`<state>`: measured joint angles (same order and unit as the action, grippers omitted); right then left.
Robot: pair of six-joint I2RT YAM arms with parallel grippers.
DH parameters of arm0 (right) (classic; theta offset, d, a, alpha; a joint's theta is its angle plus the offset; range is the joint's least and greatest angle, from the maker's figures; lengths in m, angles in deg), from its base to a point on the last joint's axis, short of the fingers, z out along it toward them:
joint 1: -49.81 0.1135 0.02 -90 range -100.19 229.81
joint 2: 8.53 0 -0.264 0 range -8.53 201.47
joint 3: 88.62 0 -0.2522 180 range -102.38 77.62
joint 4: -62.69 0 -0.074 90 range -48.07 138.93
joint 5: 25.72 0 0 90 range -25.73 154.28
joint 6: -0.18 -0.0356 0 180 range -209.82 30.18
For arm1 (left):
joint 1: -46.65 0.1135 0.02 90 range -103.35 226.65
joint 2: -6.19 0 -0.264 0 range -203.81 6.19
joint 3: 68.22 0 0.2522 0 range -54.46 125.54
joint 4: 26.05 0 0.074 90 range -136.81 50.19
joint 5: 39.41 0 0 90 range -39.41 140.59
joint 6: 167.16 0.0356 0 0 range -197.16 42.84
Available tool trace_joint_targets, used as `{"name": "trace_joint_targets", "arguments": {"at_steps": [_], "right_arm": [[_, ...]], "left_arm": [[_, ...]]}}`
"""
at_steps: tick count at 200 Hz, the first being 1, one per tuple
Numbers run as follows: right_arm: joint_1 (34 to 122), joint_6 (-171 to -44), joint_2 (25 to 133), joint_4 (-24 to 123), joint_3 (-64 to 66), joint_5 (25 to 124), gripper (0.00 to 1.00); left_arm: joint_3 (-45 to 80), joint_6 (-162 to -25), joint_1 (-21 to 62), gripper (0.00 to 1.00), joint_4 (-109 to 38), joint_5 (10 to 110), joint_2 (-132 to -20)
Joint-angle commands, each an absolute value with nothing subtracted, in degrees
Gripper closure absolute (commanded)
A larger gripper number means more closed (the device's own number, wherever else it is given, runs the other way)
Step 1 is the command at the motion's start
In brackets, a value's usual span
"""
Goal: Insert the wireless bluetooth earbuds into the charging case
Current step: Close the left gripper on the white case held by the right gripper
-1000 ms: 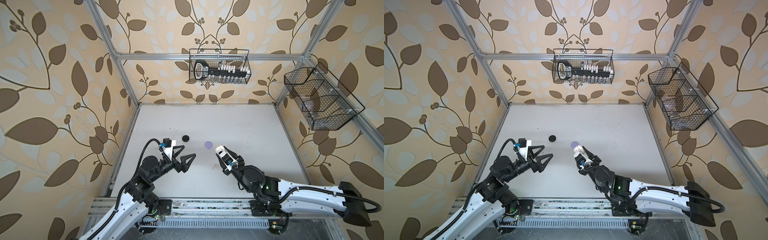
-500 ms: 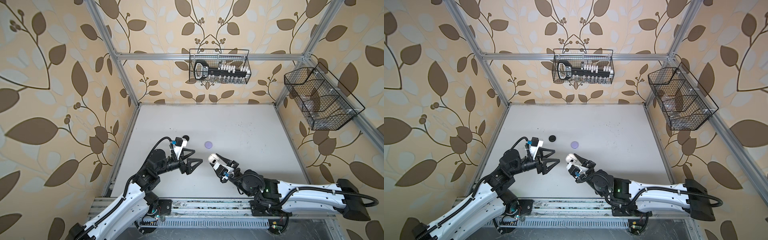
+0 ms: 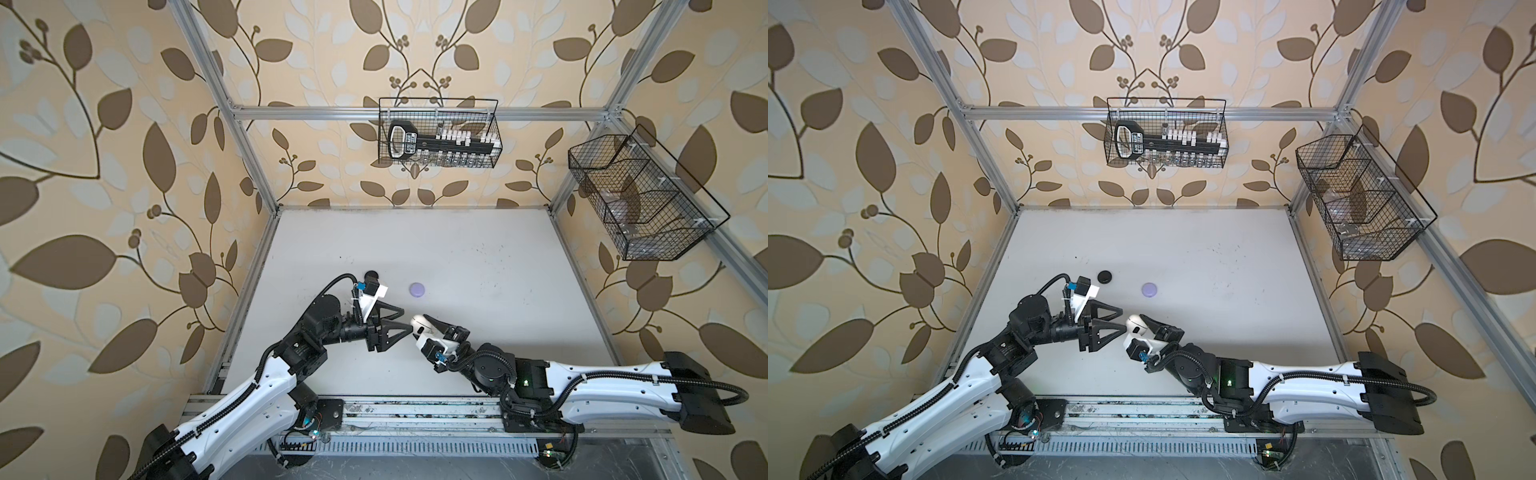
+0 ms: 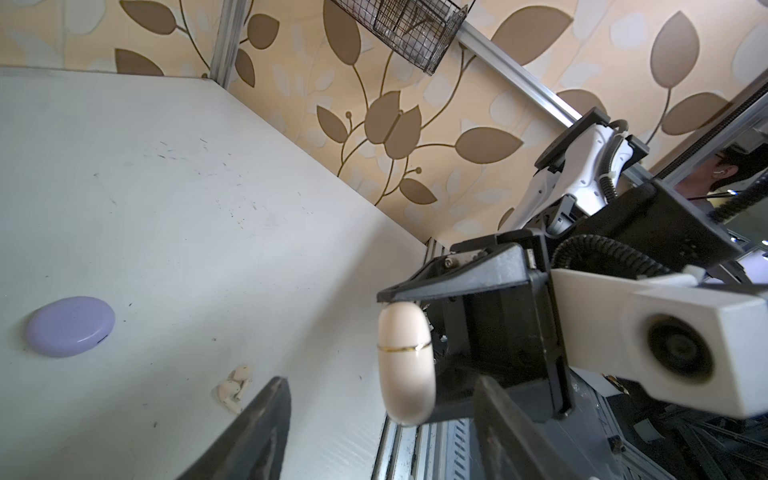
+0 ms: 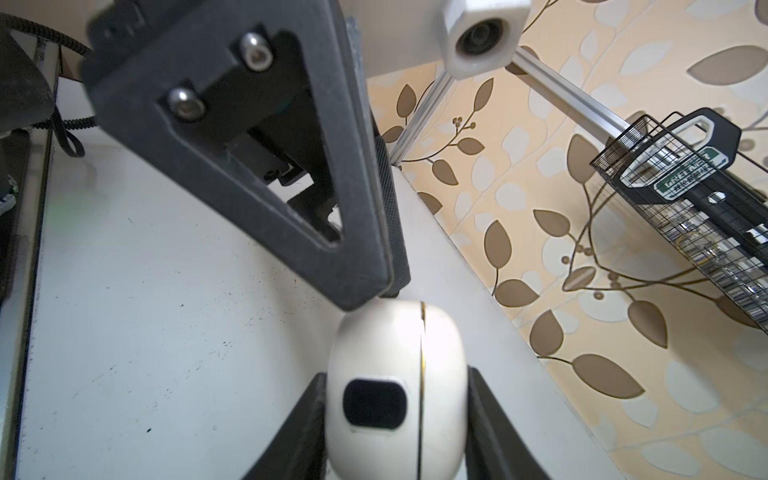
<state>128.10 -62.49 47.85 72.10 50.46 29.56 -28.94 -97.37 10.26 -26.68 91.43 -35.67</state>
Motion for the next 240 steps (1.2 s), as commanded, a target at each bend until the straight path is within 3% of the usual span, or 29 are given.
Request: {"name": "trace_joint_targets", "arguments": {"at_steps": [1,163,240], "right_arm": [[128.5,-61.6,47.2,73.1,48.6,29.4,0.73],[129.4,-60.6,47.2,74.6,48.2,25.0,0.73],[130.0,-59.9,48.4,75.0,47.9,24.5,0.73]], "left_arm": [[-26.0,-94.9,9.2,0.32,-24.3,93.7,-36.0],[-21.4,-91.1,2.9,0.56,-28.2,91.5,-43.8],[-20.3,-90.6,2.2,0.74,-28.5,90.3,-45.6]]}}
